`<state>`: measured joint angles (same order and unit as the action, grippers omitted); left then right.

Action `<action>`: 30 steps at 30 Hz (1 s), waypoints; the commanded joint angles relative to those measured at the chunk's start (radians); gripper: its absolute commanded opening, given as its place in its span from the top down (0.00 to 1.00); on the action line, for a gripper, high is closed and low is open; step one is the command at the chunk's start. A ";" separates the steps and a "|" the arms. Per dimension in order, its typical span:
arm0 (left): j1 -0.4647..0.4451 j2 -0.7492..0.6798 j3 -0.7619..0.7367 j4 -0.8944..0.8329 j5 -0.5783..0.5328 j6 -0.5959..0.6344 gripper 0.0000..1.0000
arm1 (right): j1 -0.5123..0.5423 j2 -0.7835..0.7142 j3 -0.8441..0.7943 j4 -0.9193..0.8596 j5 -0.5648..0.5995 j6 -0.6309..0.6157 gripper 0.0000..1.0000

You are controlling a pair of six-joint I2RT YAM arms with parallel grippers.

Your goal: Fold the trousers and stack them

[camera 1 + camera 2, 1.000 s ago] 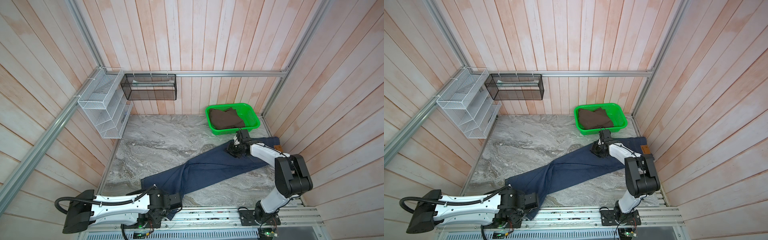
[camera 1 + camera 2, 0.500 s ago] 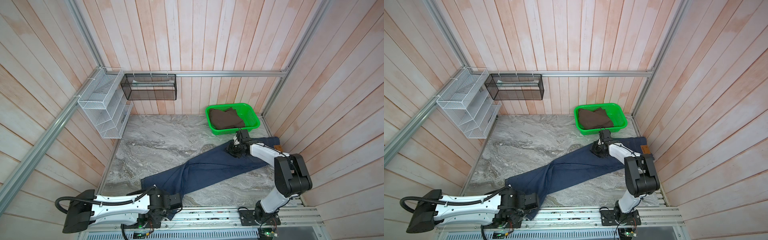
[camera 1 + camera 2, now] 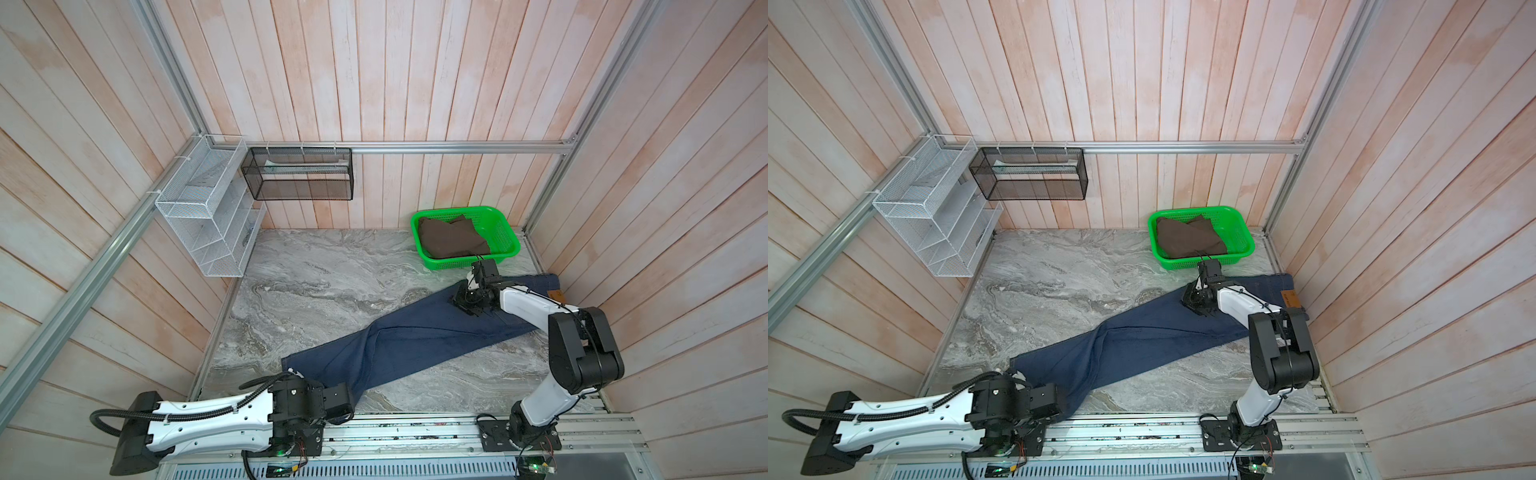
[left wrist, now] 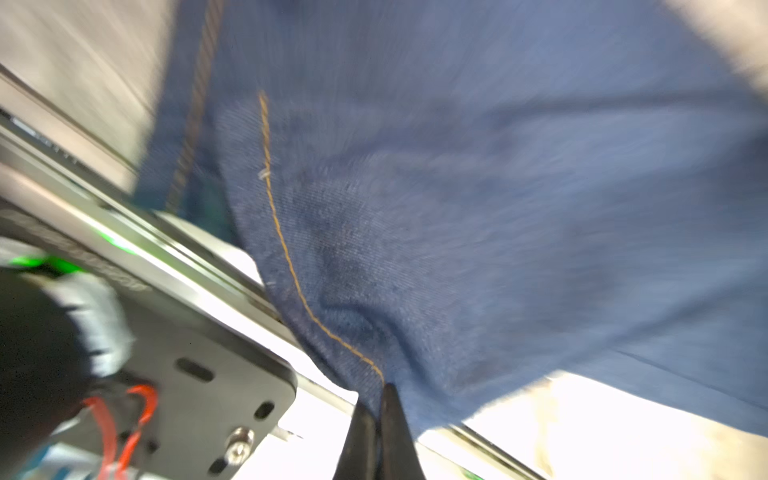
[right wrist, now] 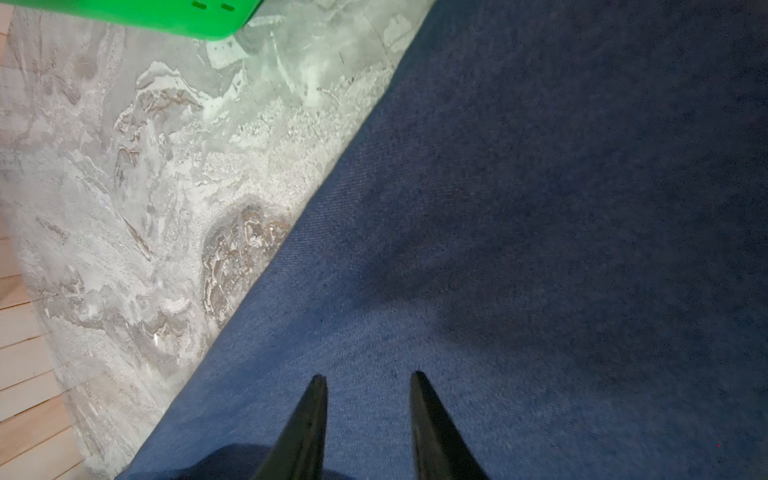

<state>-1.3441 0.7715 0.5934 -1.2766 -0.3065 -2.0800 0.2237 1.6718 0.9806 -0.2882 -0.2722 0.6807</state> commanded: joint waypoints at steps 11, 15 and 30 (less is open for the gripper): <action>0.221 -0.177 0.077 -0.267 -0.269 -0.126 1.00 | -0.097 0.004 -0.085 -0.012 0.009 -0.037 0.66; 0.328 -0.179 0.119 -0.267 -0.309 -0.014 1.00 | -0.142 -0.004 -0.109 -0.020 0.028 -0.056 0.66; 0.562 -0.135 0.211 -0.262 -0.310 0.241 1.00 | -0.147 -0.079 -0.108 -0.086 0.012 -0.066 0.60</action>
<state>-0.7898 0.6178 0.7692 -1.4971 -0.5865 -1.8900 0.0448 1.6390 0.8730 -0.3096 -0.2600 0.6140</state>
